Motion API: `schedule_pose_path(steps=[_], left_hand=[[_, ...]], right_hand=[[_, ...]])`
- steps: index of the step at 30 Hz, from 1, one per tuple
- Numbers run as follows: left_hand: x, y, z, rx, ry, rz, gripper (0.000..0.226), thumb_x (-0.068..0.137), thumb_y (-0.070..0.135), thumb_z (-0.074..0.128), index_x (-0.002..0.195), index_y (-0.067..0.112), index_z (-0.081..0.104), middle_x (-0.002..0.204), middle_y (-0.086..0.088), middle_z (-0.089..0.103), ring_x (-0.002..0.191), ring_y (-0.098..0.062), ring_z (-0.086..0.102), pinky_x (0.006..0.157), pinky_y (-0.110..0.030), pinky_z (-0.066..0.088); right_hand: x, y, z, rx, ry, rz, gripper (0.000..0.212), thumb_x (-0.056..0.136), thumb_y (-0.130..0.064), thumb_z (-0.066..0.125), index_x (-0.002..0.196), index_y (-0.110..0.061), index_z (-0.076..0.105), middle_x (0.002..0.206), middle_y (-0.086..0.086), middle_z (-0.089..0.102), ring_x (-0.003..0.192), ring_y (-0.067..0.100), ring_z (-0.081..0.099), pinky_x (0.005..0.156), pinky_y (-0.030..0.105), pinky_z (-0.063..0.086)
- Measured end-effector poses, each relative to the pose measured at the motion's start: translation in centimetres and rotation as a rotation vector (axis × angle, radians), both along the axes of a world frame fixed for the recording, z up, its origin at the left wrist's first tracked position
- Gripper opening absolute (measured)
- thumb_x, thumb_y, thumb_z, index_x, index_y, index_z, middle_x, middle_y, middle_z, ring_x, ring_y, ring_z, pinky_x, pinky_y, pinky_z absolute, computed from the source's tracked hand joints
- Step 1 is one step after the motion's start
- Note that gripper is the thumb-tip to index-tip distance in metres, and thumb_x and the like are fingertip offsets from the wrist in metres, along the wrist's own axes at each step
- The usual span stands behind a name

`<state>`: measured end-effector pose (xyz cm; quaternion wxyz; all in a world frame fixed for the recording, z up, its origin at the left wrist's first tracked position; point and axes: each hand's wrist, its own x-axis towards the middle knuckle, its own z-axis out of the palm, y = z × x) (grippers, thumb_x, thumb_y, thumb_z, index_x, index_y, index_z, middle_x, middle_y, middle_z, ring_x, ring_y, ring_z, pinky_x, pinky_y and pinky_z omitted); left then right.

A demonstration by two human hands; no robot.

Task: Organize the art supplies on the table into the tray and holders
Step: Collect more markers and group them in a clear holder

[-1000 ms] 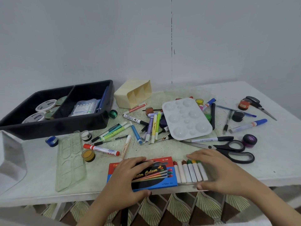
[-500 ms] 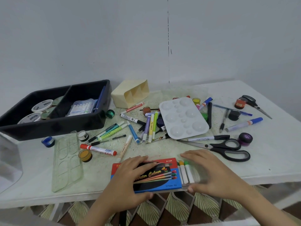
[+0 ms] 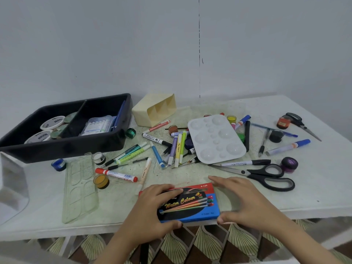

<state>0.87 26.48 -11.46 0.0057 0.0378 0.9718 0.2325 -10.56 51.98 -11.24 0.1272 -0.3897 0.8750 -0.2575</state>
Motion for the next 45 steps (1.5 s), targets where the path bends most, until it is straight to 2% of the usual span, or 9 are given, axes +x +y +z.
schedule_pose_path(steps=[12,17,20,24,30,33,35,38,45], left_hand=[[-0.3,0.5,-0.2,0.005,0.09,0.079,0.067,0.066,0.075,0.056,0.126,0.065,0.029,0.128,0.04,0.028,0.124,0.014,0.021,0.095,-0.01,0.02],[-0.5,1.0,0.7,0.015,0.145,0.119,0.069,0.066,0.074,0.054,0.13,0.058,0.031,0.127,0.039,0.028,0.122,0.018,0.019,0.095,-0.009,0.019],[-0.6,1.1,1.3,0.012,0.162,0.129,0.07,0.067,0.075,0.051,0.131,0.057,0.03,0.128,0.037,0.028,0.119,0.02,0.018,0.095,-0.007,0.017],[-0.7,0.9,2.0,0.02,0.175,0.174,0.073,0.065,0.075,0.05,0.133,0.054,0.033,0.127,0.033,0.032,0.118,0.012,0.024,0.094,-0.01,0.018],[-0.5,-0.4,3.9,0.063,0.06,0.185,0.072,0.058,0.074,0.058,0.121,0.061,0.025,0.119,0.04,0.033,0.11,0.016,0.028,0.091,-0.015,0.027],[-0.1,-1.9,5.6,0.249,-0.067,0.196,0.05,0.068,0.064,0.061,0.113,0.057,0.04,0.116,0.033,0.045,0.106,0.007,0.047,0.086,-0.021,0.046],[0.1,-3.2,6.6,0.534,-0.182,0.242,0.022,0.084,0.038,0.065,0.102,0.045,0.055,0.109,0.017,0.06,0.095,-0.005,0.063,0.078,-0.031,0.056],[0.2,-5.1,7.5,0.819,-0.274,0.335,0.016,0.089,0.007,0.059,0.094,0.021,0.064,0.101,0.002,0.069,0.093,-0.021,0.069,0.075,-0.045,0.056],[0.6,-9.1,7.6,1.129,-0.113,0.585,0.017,0.088,0.0,0.056,0.097,0.009,0.067,0.094,-0.012,0.073,0.08,-0.027,0.071,0.052,-0.028,0.056]], right_hand=[[0.5,-1.1,-0.7,-0.227,-0.093,-0.053,0.067,0.075,-0.082,0.036,0.136,-0.063,0.018,0.133,-0.033,0.04,0.126,-0.008,0.031,0.105,0.029,0.036],[1.5,-2.4,-0.3,-0.276,-0.214,-0.009,0.066,0.077,-0.082,0.03,0.136,-0.066,0.006,0.15,-0.034,0.004,0.137,-0.015,0.004,0.114,0.02,0.02],[1.9,-3.3,0.1,-0.456,-0.364,-0.118,0.056,0.085,-0.062,0.043,0.135,-0.066,0.017,0.146,-0.037,0.018,0.134,-0.013,0.021,0.109,0.021,0.033],[2.1,-5.1,0.7,-0.716,-0.6,-0.274,0.046,0.091,-0.025,0.054,0.13,-0.048,0.044,0.131,-0.01,0.053,0.111,0.001,0.058,0.081,0.022,0.054],[0.9,-7.0,2.6,-0.79,-0.828,-0.354,0.035,0.093,0.002,0.049,0.108,-0.024,0.067,0.108,0.008,0.067,0.09,0.017,0.069,0.064,0.026,0.056],[0.1,-7.9,3.4,-0.768,-0.856,-0.345,0.029,0.093,0.0,0.05,0.102,-0.019,0.069,0.106,0.011,0.067,0.09,0.018,0.069,0.063,0.026,0.055],[-0.3,-8.7,3.9,-0.767,-0.862,-0.321,0.027,0.093,-0.001,0.05,0.102,-0.018,0.069,0.105,0.011,0.068,0.092,0.02,0.069,0.064,0.027,0.055],[-0.6,-10.5,4.5,-0.81,-0.863,-0.302,0.026,0.094,-0.004,0.05,0.102,-0.019,0.069,0.102,0.011,0.07,0.091,0.022,0.069,0.064,0.026,0.056],[0.5,-15.9,5.1,-0.9,-0.958,-0.153,0.036,0.086,-0.013,0.054,0.121,-0.016,0.06,0.113,0.007,0.068,0.099,0.025,0.067,0.077,0.03,0.057]])
